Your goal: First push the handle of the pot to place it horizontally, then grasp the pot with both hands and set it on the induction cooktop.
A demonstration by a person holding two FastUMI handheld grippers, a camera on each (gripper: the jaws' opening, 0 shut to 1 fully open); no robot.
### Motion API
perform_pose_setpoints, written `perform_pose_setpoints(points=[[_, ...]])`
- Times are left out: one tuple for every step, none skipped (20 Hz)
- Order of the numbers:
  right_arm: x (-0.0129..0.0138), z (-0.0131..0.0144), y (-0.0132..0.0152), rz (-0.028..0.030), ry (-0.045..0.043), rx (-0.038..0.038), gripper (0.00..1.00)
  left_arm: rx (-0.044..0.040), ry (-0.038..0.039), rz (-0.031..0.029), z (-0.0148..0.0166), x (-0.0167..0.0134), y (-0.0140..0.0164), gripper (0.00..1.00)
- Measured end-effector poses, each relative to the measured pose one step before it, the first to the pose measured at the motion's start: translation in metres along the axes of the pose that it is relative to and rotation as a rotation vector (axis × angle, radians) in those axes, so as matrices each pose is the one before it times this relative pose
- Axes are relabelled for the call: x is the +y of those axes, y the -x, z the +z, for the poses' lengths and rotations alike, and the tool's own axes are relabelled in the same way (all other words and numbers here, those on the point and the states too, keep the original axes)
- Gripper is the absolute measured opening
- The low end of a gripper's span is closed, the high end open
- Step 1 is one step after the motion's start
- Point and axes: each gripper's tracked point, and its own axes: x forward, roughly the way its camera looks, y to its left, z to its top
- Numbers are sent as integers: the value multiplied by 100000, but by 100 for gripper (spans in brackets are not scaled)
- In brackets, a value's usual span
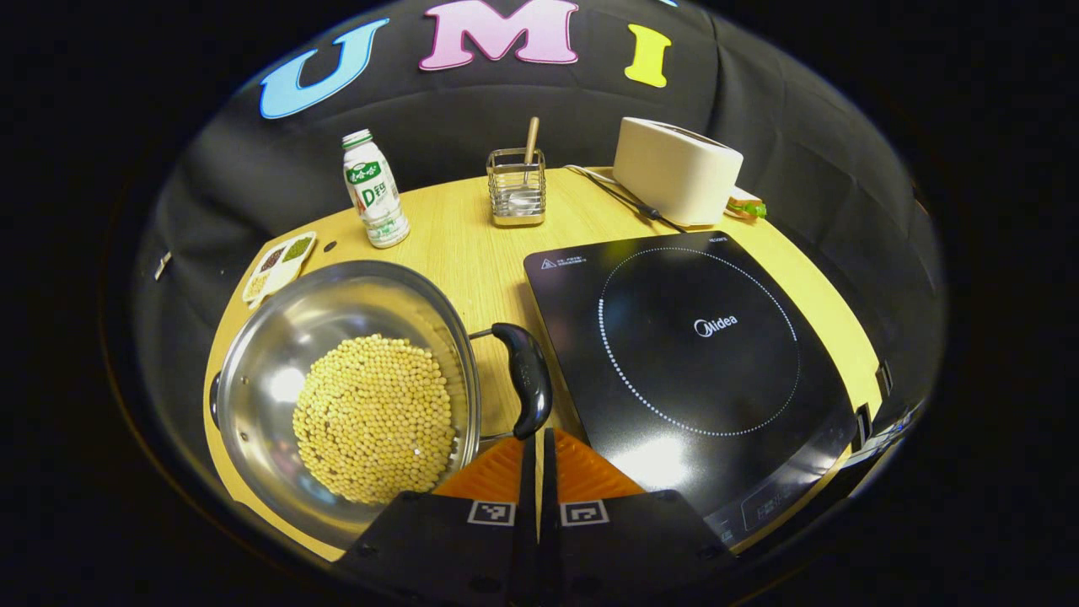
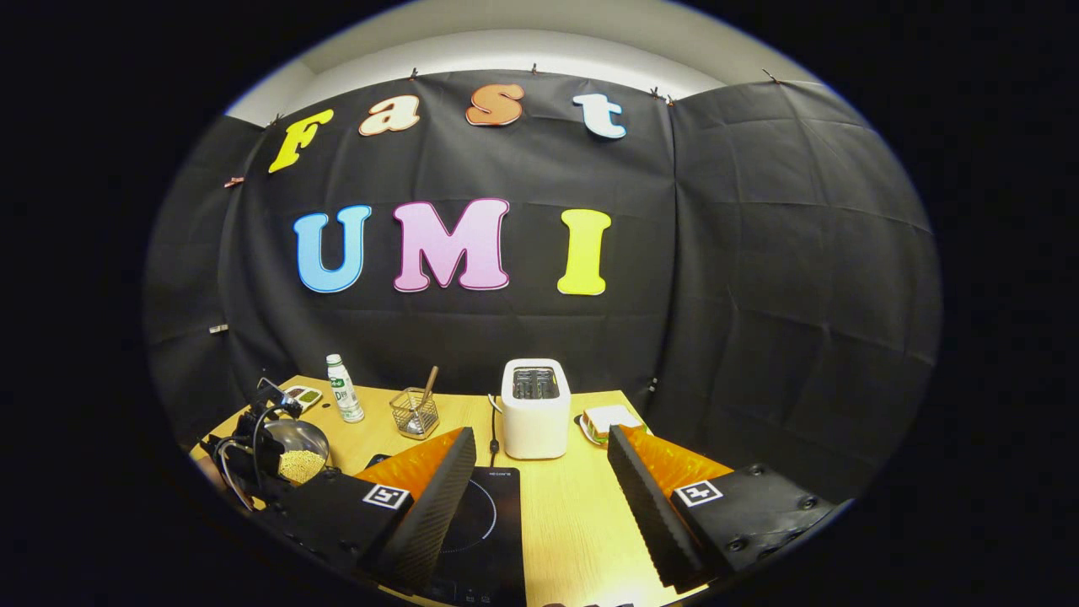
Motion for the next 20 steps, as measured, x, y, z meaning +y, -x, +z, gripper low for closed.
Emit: perform_pose_setpoints(points=[[92, -153, -111, 353, 143, 237, 98, -78, -400, -165, 129, -9, -13, 5], [86, -23, 4, 360, 244, 146, 98, -295, -91, -40, 145, 10, -116, 5], [107, 10, 9, 424, 107, 112, 98, -813, 30, -53, 227, -56, -60, 5], [133, -12, -99, 719, 75, 117, 98, -960, 706, -20, 44, 44, -1, 5], [180, -95, -118, 793, 113, 226, 98, -727, 1301, 477, 55, -56, 70, 5], [210, -107, -148, 1072, 132, 335, 98, -524, 1508, 520, -65, 13, 180, 5], [145, -141, -203, 1076, 173, 392, 98, -1081, 1934, -456, -20, -250, 430, 5], [167, -123, -212, 1193, -115, 431, 98, -1944, 1602, -451, 205, -293, 444, 4], [166, -172, -293, 1523, -453, 594, 98, -2053, 900, 299, 161, -179, 699, 5], [296, -216, -326, 1668, -621, 771, 98, -2221, 773, 781, 139, -22, 614, 5], [417, -348, -388, 1971, -621, 1203, 98, -2348, 1144, 711, 266, -120, 823, 5], [281, -459, -294, 1852, -581, 1233, 98, -2642, 1527, 1146, 307, -88, 964, 5], [332, -449, -395, 1842, -803, 1336, 98, -2336, 1809, 1997, 358, 221, 995, 5], [366, -458, -450, 1880, -1513, 1605, 98, -2241, 2092, 2450, 278, 355, 993, 5], [479, -510, -346, 1971, -2241, 1966, 98, -2119, 2323, 3061, 441, 517, 1057, 6], [357, -748, -441, 1398, -2724, 2780, 98, -2201, 2419, 3354, 424, 635, 1152, 5], [524, -880, -320, 1751, -3020, 3852, 98, -2019, 2687, 3202, 540, 732, 1114, 5], [868, -898, -168, 2223, -2720, 3436, 98, -2216, 2917, 2697, 441, 673, 1096, 15], [865, -588, -236, 1672, -1741, 2651, 99, -2355, 2724, 2572, 575, 816, 1051, 20], [780, -431, -321, 1505, -441, 1820, 99, -2040, 2441, 2327, 439, 955, 1056, 30]])
